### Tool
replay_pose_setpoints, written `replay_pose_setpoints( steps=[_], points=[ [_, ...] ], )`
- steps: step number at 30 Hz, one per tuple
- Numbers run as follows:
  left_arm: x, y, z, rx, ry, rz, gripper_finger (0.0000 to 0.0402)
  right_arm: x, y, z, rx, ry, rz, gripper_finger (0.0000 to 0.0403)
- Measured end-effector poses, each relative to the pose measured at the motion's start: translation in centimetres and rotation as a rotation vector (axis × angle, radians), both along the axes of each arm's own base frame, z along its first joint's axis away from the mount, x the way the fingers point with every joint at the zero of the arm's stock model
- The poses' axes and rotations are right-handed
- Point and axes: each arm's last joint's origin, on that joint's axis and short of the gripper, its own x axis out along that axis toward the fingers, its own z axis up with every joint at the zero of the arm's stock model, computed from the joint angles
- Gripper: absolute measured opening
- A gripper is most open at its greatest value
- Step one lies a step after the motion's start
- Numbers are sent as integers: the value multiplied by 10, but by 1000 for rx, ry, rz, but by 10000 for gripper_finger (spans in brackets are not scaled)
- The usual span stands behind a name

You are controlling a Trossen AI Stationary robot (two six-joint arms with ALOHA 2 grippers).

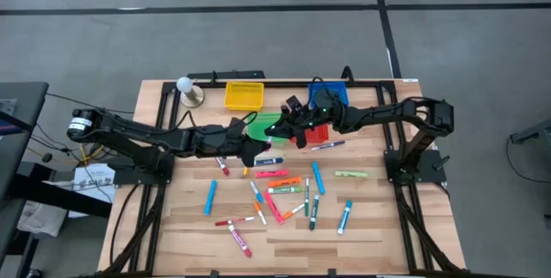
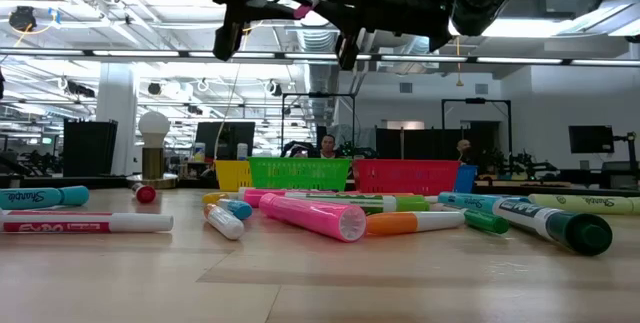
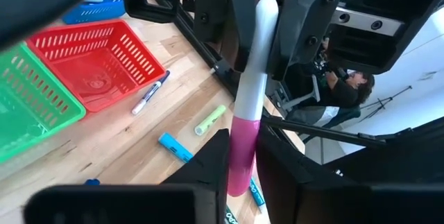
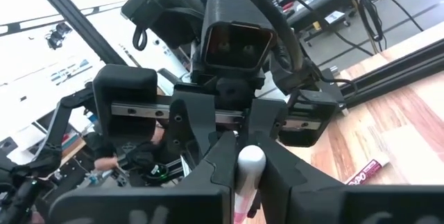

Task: Pick & Place Markers
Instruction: Put the pink highlighter into the blue bin

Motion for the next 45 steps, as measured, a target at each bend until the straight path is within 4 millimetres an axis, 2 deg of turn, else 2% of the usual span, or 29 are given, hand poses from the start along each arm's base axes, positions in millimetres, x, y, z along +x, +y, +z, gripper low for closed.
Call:
replay_pose_setpoints(
  steps=[4, 9, 13, 16, 19, 22, 28, 32, 36, 40, 45],
  points=[
    [0, 1, 1, 2, -4, 6, 110, -1, -4, 0, -1, 1, -16, 24],
    [-6, 9, 10, 86, -18, 3, 183, -4, -15, 0, 7, 1, -44, 24],
    [-21, 15, 25, 168, -35, -17, 234, -9, -32, -6, 20, 48, -83, 22],
    [-34, 20, 32, 204, -6, -6, 256, -18, -47, -4, 12, 86, -128, 22],
    [-46, 24, 40, 238, -8, 10, 261, -31, -61, -1, -13, 141, -178, 22],
    [-53, 26, 41, 290, 32, 25, 256, -50, -77, 9, -67, 179, -262, 22],
    [-53, 29, 40, 429, 80, 72, 242, -94, -102, 25, -192, 301, -466, 22],
    [-50, 34, 36, 473, 118, 111, 235, -116, -115, 37, -302, 470, -565, 22],
    [-46, 42, 31, 481, 154, 137, 231, -121, -127, 53, -468, 674, -610, 23],
    [-45, 49, 28, 480, 172, 163, 230, -116, -140, 57, -629, 892, -590, 23],
    [-45, 52, 29, 482, 175, 177, 232, -103, -155, 43, -814, 1172, -524, 25]
  ],
)
